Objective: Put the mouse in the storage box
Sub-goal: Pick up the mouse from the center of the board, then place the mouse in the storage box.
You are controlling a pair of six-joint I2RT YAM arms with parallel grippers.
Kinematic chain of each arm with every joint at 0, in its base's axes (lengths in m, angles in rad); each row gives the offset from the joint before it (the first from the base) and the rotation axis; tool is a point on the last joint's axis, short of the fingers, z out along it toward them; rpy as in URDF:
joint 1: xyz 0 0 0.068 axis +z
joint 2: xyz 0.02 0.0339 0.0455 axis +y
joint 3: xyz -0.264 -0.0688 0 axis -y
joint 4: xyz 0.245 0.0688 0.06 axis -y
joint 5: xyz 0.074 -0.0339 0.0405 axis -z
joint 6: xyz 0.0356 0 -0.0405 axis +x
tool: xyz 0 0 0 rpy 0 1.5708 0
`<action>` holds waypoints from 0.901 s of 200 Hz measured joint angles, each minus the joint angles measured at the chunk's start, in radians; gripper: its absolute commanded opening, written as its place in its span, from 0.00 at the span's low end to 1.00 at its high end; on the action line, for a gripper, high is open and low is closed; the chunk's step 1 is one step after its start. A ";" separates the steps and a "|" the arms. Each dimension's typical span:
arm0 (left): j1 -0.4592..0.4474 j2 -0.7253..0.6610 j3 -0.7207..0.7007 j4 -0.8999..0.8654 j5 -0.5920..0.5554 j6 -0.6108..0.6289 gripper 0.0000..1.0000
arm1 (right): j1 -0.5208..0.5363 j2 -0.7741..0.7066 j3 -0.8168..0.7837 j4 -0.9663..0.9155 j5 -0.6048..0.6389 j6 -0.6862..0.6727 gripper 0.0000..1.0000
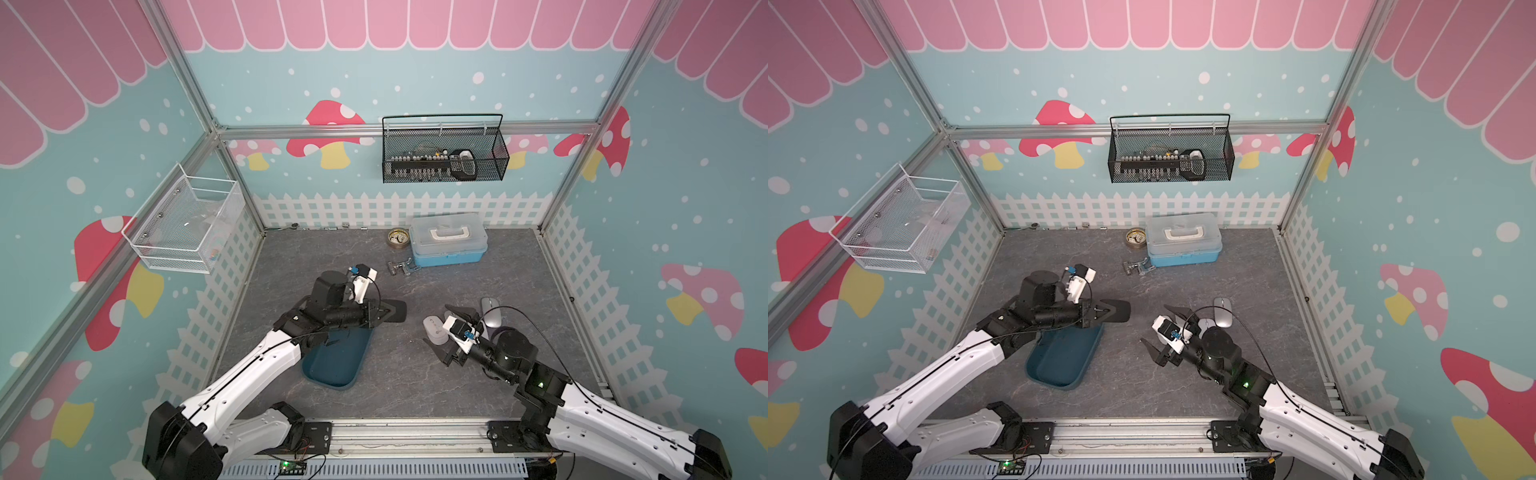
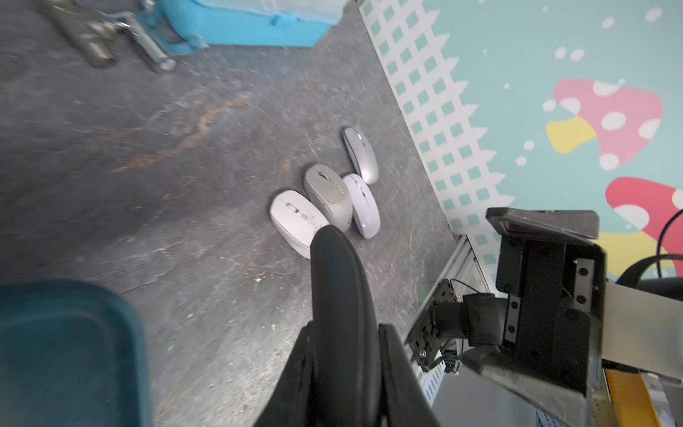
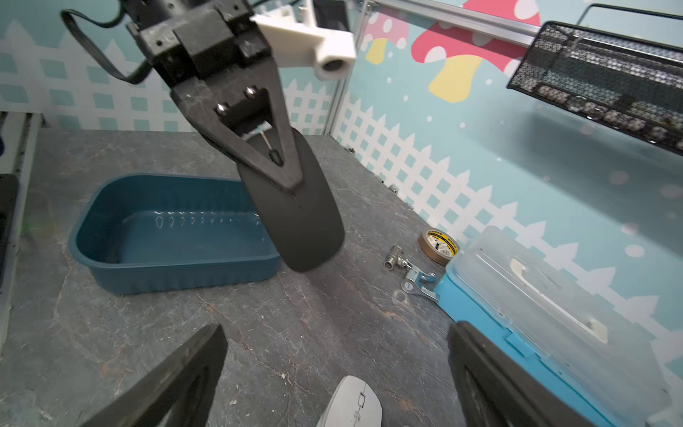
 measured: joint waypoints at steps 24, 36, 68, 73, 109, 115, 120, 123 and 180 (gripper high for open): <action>0.111 -0.060 -0.033 -0.032 0.031 0.005 0.00 | 0.000 -0.053 -0.031 -0.059 0.062 0.101 0.99; 0.159 -0.069 -0.037 -0.057 0.034 0.009 0.00 | 0.000 -0.074 -0.040 -0.082 0.080 0.153 0.99; 0.239 -0.060 -0.042 -0.139 -0.012 0.024 0.00 | 0.000 -0.172 -0.105 -0.122 0.103 0.294 0.99; 0.244 -0.058 -0.043 -0.150 -0.026 0.026 0.00 | 0.000 -0.192 -0.119 -0.134 0.107 0.312 0.99; 0.249 -0.023 -0.059 -0.204 -0.094 0.032 0.00 | 0.000 -0.325 -0.203 -0.183 0.132 0.401 0.99; 0.249 -0.010 -0.060 -0.210 -0.099 0.032 0.02 | 0.000 -0.338 -0.208 -0.184 0.135 0.404 0.99; 0.249 0.005 -0.060 -0.214 -0.104 0.034 0.02 | 0.000 -0.344 -0.209 -0.183 0.140 0.408 0.99; 0.249 0.011 -0.060 -0.216 -0.107 0.035 0.02 | 0.000 -0.348 -0.209 -0.183 0.141 0.412 0.99; 0.256 0.148 -0.052 -0.255 -0.182 0.043 0.00 | 0.000 -0.272 -0.209 -0.177 0.146 0.427 0.99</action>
